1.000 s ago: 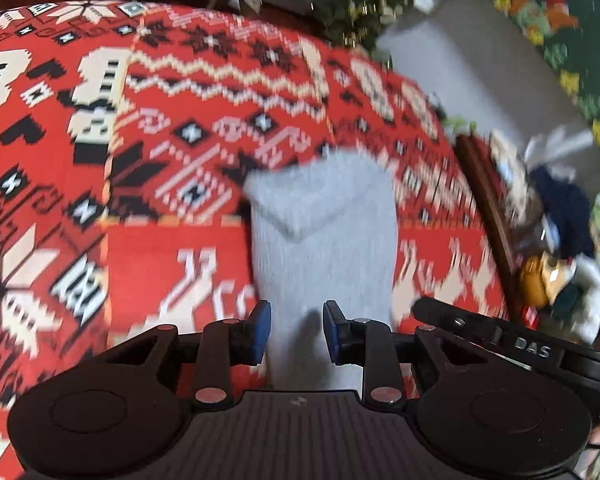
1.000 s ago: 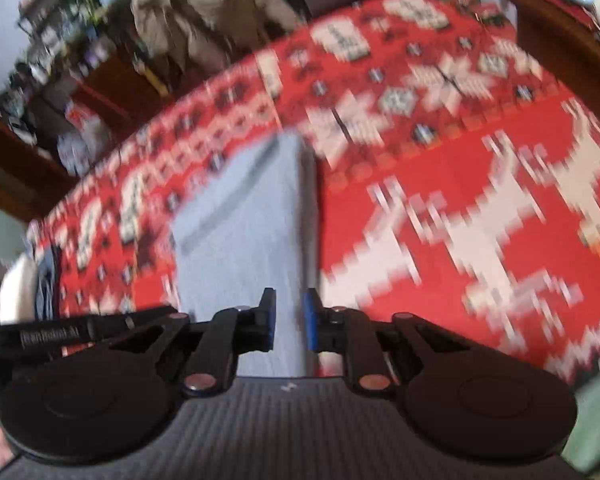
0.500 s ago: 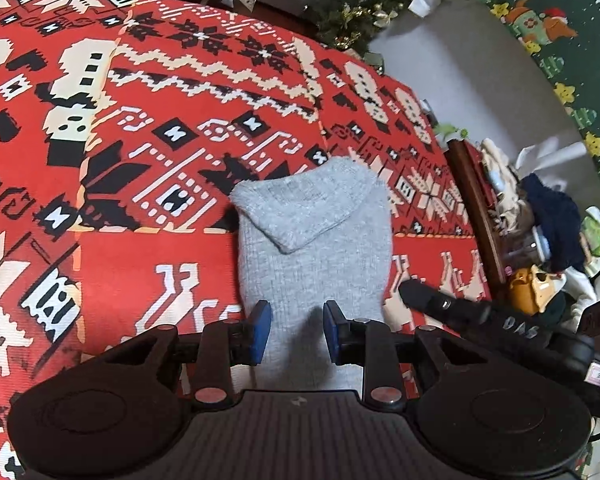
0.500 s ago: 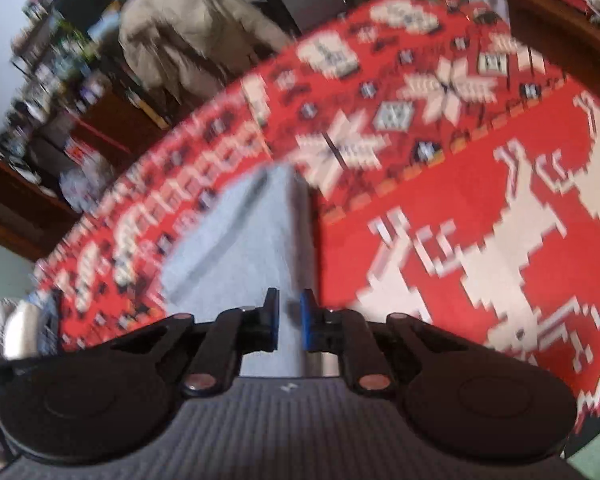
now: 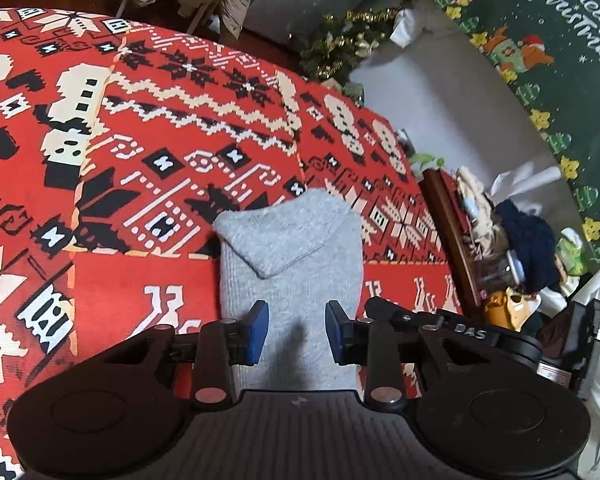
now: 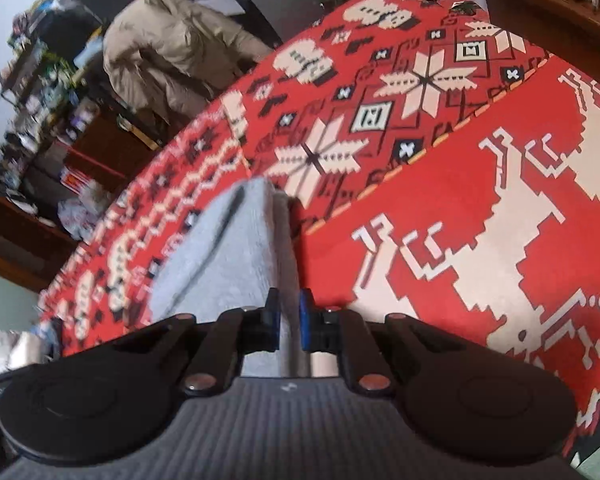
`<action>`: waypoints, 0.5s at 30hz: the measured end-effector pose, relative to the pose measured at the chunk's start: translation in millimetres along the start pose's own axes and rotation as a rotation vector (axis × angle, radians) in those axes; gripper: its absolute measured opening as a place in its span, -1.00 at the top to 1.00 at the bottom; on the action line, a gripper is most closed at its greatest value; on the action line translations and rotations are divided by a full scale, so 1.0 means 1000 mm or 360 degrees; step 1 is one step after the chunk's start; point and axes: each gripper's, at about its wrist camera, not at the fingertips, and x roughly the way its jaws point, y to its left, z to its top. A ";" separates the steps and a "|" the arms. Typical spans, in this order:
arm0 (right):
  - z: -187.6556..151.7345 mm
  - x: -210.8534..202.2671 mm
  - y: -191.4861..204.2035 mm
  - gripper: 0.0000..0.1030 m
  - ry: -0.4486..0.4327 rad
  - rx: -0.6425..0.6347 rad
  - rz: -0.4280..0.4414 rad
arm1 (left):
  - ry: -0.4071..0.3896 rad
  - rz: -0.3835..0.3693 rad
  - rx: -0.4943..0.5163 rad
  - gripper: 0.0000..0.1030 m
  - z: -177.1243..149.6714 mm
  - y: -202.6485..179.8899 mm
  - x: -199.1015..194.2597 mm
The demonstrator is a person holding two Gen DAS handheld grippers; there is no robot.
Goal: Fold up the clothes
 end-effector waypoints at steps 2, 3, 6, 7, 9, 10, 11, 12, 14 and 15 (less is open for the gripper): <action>-0.002 0.001 0.004 0.77 0.0018 -0.0011 0.0066 | -0.0001 -0.0005 -0.0004 0.53 0.001 0.000 0.002; -0.004 0.004 0.008 0.75 0.0035 -0.0034 0.0073 | 0.0005 -0.0005 -0.0002 0.53 0.000 0.000 0.004; -0.010 0.014 0.018 0.75 0.0089 -0.0111 0.0042 | 0.0044 0.0023 0.0021 0.53 0.000 -0.002 0.010; -0.013 0.018 0.020 0.77 0.0103 -0.0144 -0.0005 | 0.0061 0.0039 0.0032 0.53 -0.001 -0.003 0.012; -0.012 0.018 0.017 0.78 0.0104 -0.0139 -0.0027 | 0.0064 0.0058 0.0040 0.52 -0.001 -0.003 0.012; -0.010 0.016 0.014 0.77 0.0109 -0.0102 -0.0023 | 0.0064 0.0066 0.0043 0.45 -0.002 -0.002 0.011; -0.007 0.012 0.010 0.71 0.0099 -0.0064 -0.0018 | 0.0056 0.0069 0.0039 0.31 -0.002 -0.001 0.010; -0.004 0.009 0.005 0.63 0.0082 -0.0027 -0.0012 | 0.0047 0.0068 0.0032 0.24 -0.001 0.000 0.009; 0.001 0.007 -0.003 0.62 0.0083 0.0020 -0.0009 | 0.0035 0.0078 0.0015 0.10 -0.001 0.003 0.007; 0.001 0.008 -0.006 0.62 0.0100 0.0034 -0.0008 | 0.0035 0.0094 0.0004 0.09 0.000 0.004 0.008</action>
